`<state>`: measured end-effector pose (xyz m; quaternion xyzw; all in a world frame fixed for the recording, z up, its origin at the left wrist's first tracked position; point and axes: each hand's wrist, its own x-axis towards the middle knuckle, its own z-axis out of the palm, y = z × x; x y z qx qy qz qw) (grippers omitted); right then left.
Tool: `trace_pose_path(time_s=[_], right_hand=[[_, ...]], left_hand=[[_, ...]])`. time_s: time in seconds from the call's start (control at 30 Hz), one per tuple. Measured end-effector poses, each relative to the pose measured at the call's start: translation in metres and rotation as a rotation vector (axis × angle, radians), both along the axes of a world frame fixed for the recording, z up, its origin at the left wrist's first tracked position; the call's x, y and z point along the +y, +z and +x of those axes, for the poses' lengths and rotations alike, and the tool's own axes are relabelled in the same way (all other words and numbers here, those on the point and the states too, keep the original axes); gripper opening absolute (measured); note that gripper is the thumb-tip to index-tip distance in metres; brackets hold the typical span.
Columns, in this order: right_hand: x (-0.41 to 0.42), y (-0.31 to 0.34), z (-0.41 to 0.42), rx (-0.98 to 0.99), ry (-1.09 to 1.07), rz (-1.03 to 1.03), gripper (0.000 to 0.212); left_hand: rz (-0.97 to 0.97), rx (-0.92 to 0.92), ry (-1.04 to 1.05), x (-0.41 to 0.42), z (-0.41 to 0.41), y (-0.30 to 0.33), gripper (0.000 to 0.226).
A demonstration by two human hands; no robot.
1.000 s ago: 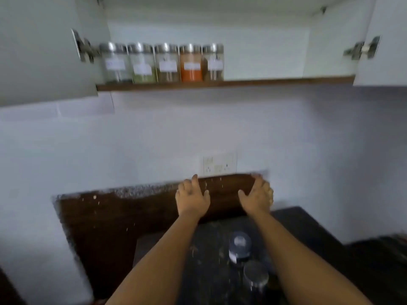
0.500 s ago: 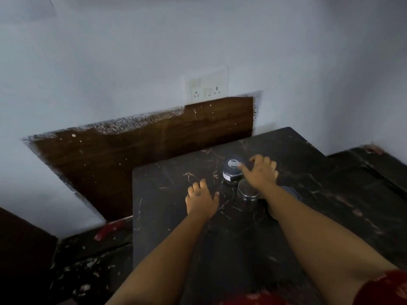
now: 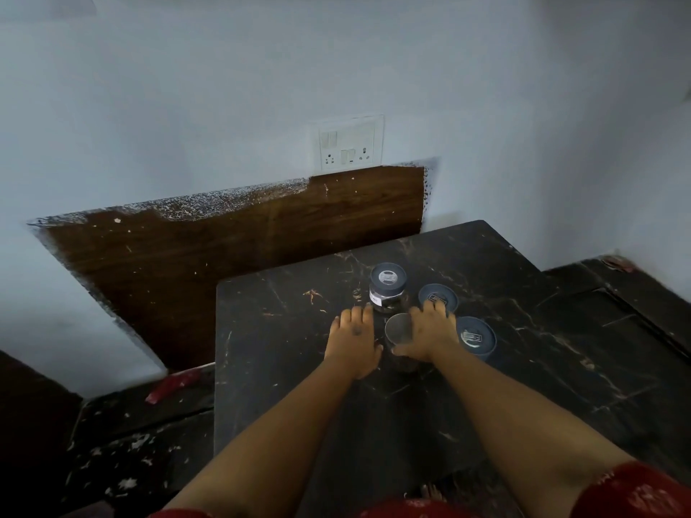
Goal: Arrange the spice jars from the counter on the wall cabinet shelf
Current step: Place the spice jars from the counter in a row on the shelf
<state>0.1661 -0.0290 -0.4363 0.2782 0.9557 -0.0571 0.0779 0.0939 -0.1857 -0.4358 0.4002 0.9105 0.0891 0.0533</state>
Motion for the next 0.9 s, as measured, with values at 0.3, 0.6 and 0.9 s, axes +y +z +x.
trace_pose_path(time_s=[0.3, 0.6, 0.9], right_hand=[[-0.005, 0.061, -0.037, 0.449, -0.32, -1.109, 0.074], [-0.025, 0.084, -0.052, 0.59, -0.295, -1.706, 0.062], [-0.04, 0.106, -0.08, 0.592, -0.346, -1.096, 0.094]], left_hand=[[0.619, -0.427, 0.197, -0.001, -0.004, 0.018, 0.104], [1.097, -1.378, 0.354, 0.012, -0.026, 0.074, 0.07], [1.18, -0.964, 0.557, 0.028, -0.022, 0.086, 0.065]])
